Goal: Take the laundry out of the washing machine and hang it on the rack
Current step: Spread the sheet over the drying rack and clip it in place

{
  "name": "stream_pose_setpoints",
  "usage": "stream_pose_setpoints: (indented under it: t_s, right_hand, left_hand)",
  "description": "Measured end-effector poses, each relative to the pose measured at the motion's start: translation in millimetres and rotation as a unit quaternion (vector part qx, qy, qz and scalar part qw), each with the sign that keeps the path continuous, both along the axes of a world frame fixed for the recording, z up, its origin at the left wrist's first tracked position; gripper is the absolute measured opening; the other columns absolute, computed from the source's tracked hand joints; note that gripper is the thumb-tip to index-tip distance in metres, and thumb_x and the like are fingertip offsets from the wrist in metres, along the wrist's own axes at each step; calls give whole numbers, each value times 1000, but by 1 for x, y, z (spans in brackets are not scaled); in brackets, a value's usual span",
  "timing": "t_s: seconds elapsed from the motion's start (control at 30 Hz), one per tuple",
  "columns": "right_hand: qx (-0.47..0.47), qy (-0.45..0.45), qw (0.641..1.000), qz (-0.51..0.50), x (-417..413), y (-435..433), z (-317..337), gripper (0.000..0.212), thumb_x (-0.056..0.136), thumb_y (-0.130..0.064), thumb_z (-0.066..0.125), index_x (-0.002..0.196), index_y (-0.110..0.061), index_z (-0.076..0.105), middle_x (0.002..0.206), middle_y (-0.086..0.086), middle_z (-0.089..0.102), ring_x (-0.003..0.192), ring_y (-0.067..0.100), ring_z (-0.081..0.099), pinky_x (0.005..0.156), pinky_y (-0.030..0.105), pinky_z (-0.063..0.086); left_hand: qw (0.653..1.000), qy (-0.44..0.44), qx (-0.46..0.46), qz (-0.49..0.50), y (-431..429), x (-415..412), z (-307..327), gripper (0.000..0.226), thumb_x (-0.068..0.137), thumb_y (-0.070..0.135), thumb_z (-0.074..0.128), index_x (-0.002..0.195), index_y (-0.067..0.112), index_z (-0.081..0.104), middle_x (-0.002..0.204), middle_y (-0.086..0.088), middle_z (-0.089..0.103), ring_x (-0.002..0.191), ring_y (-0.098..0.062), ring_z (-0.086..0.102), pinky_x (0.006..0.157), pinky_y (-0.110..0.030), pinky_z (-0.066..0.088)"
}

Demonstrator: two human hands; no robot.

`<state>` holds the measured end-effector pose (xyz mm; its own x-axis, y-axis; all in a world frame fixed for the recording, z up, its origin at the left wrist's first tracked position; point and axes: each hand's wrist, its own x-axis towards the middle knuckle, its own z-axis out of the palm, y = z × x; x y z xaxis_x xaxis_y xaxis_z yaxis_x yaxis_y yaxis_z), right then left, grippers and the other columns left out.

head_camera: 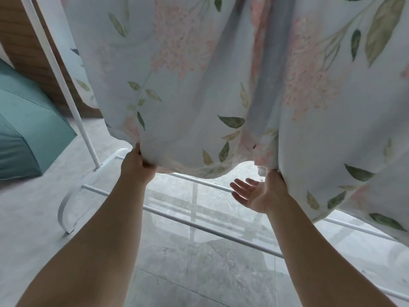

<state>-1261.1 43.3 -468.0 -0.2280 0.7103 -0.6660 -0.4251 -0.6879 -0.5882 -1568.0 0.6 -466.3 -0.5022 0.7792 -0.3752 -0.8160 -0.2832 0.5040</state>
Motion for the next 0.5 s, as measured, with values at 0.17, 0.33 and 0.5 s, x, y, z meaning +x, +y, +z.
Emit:
stream_pose_setpoints:
  t_s: [0.17,0.33,0.5]
  right_hand:
    - [47,57,995,-67,-14,5,4,58,101,-53,35,148,-19,38,155,22,35,139,41,41,115,56,31]
    - [93,92,980,-147,-22,14,3,55,104,-46,28,157,-35,20,163,8,28,145,31,38,119,54,24]
    - [112,72,980,-146,-31,19,0,39,103,-34,39,141,-31,47,149,0,48,138,25,46,114,49,34]
  left_hand:
    - [955,168,-219,110,13,-3,-9,39,98,31,44,128,10,59,130,-10,62,115,-31,60,85,-37,53]
    - [860,330,-345,180,21,3,-28,46,102,33,32,115,0,61,118,-23,63,108,-39,58,83,-37,44]
    - [863,326,-349,165,35,10,-37,42,101,35,32,97,5,63,106,-17,65,84,-28,49,73,-31,35]
